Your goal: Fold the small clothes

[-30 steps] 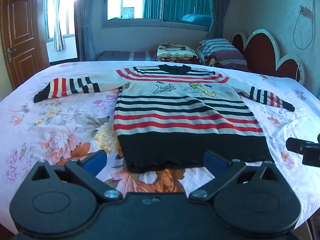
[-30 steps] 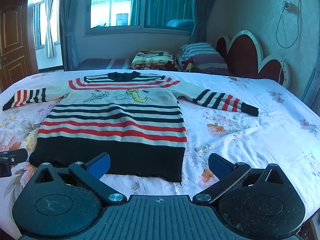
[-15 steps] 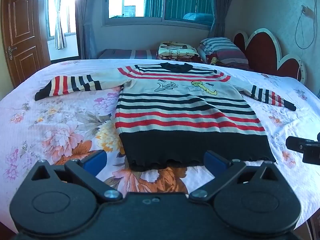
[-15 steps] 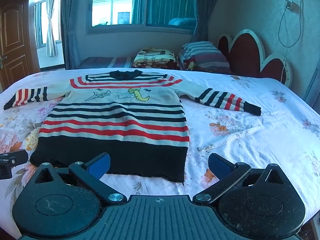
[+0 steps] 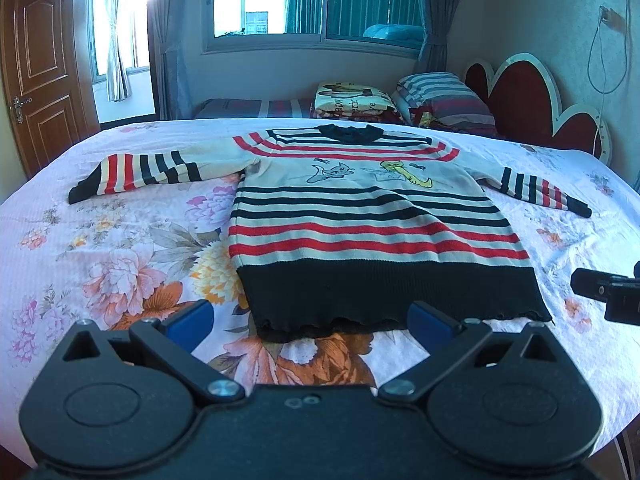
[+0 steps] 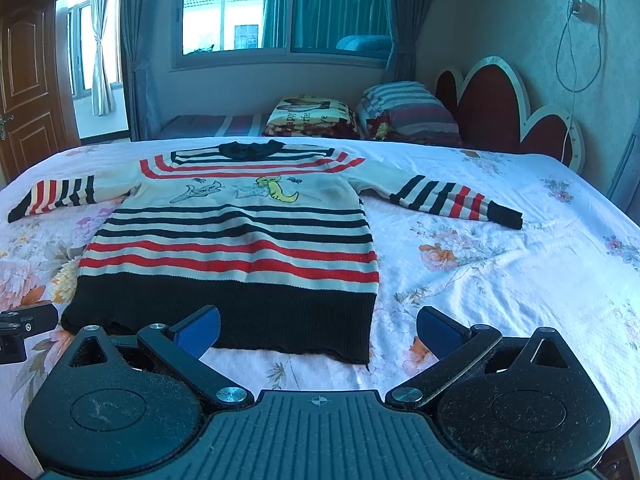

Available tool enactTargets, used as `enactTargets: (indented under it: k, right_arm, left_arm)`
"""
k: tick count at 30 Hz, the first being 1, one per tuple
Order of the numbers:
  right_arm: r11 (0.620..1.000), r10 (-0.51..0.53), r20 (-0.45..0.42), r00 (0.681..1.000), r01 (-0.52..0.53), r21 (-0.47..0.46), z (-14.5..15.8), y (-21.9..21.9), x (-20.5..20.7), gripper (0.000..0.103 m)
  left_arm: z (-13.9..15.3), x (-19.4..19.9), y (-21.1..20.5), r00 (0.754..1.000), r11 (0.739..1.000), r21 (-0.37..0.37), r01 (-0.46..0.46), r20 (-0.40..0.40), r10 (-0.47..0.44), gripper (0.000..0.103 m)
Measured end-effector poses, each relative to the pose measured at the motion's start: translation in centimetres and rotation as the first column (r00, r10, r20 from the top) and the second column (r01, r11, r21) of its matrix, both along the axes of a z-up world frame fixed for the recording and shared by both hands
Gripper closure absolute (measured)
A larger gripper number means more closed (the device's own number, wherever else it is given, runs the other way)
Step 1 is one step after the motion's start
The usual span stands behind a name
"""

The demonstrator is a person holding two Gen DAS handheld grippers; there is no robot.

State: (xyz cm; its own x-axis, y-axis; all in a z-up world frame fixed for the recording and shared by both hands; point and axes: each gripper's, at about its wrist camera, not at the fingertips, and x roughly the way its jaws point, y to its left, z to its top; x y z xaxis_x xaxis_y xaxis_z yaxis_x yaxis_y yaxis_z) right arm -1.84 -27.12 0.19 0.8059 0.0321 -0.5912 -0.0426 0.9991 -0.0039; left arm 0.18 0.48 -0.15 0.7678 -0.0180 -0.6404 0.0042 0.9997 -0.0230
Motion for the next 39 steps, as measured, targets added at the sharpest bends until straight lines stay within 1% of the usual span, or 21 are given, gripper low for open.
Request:
enactTargets:
  k: [12, 39]
  right_arm:
    - [1.0, -0.012, 0.0, 1.0, 0.012, 0.0, 0.14, 0.13, -0.03, 0.0]
    - [1.0, -0.005, -0.004, 1.0, 0.005, -0.004, 0.09, 0.43, -0.05, 0.0]
  left_arm:
    - [0.18, 0.42, -0.19, 1.0, 1.0, 0.004, 0.015, -0.002, -0.015, 0.001]
    - [0.02, 0.31, 0.16, 1.0, 1.0, 0.005, 0.014, -0.001, -0.014, 0.001]
